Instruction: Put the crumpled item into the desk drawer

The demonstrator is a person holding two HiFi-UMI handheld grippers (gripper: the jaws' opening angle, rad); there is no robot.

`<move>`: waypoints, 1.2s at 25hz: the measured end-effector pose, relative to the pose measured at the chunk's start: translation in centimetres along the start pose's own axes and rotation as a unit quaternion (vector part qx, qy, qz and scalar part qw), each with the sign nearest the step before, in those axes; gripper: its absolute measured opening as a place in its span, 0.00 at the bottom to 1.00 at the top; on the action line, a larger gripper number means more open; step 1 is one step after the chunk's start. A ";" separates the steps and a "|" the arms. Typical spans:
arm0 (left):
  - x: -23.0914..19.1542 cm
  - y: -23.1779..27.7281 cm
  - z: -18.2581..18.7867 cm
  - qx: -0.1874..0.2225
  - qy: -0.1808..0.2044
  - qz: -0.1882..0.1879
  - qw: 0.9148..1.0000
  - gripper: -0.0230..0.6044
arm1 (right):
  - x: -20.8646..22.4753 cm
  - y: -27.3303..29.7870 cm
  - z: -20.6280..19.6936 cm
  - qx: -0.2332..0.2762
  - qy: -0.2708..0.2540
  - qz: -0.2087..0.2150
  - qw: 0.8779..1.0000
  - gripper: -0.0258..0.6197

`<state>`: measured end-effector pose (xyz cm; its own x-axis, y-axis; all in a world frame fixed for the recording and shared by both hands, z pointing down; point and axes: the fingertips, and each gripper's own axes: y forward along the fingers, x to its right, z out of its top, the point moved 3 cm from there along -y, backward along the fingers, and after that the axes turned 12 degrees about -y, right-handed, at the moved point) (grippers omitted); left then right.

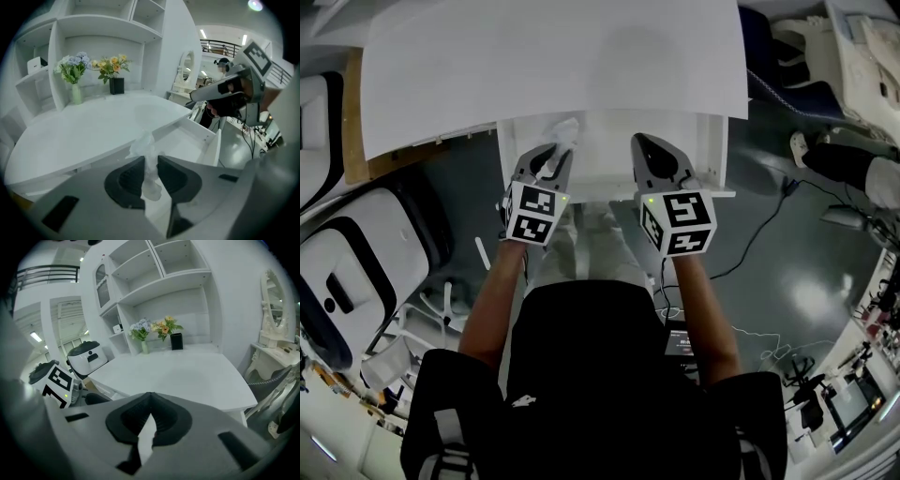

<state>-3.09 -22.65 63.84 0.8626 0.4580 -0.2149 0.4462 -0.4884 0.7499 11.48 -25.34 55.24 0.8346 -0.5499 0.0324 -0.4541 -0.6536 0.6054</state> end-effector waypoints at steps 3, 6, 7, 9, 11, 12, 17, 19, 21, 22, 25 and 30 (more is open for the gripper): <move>-0.1 1.0 -0.9 -0.020 0.004 -0.005 1.000 0.16 | 0.1 0.4 -0.4 -0.006 0.002 0.001 1.000 0.03; -0.3 1.8 -1.8 -0.039 0.008 -0.010 0.999 0.16 | 0.0 0.9 -0.8 -0.009 0.004 0.002 1.000 0.03; -0.4 2.0 -1.9 -0.044 0.010 -0.011 0.999 0.16 | -0.1 1.1 -0.9 -0.010 0.004 0.003 1.000 0.03; -0.4 2.7 -2.1 -0.049 0.018 -0.012 0.999 0.16 | -0.1 1.4 -1.2 -0.013 0.006 0.006 1.000 0.03; -0.2 3.4 -2.1 -0.055 0.026 -0.016 0.998 0.16 | 0.0 1.6 -1.6 -0.016 0.008 0.008 1.000 0.03; -0.1 3.7 -2.2 -0.058 0.029 -0.019 0.998 0.16 | 0.0 1.7 -1.9 -0.018 0.009 0.010 1.000 0.03; 0.2 5.7 -2.6 -0.077 0.056 -0.030 0.995 0.16 | -0.1 2.4 -2.8 -0.026 0.013 0.019 0.999 0.03; 0.0 6.5 -2.7 -0.085 0.064 -0.031 0.994 0.16 | 0.0 2.6 -3.2 -0.029 0.014 0.021 0.999 0.03; -0.3 7.1 -2.9 -0.095 0.074 -0.031 0.992 0.16 | 0.1 2.9 -3.3 -0.031 0.015 0.022 0.999 0.03; -0.4 7.4 -3.0 -0.100 0.082 -0.032 0.991 0.16 | 0.2 3.0 -3.4 -0.032 0.016 0.021 0.999 0.03; -0.3 8.1 -3.2 -0.115 0.102 -0.039 0.987 0.16 | 0.3 3.4 -3.5 -0.033 0.017 0.021 0.999 0.03; 0.0 9.4 -4.1 -0.139 0.111 -0.055 0.982 0.16 | 0.0 3.8 -4.1 -0.041 0.017 0.026 0.999 0.03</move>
<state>0.13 -24.26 73.46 0.7254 0.6628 -0.1860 0.4248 -0.2185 0.8785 11.04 -25.62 60.80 0.8216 -0.5628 0.0908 -0.4705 -0.5795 0.6654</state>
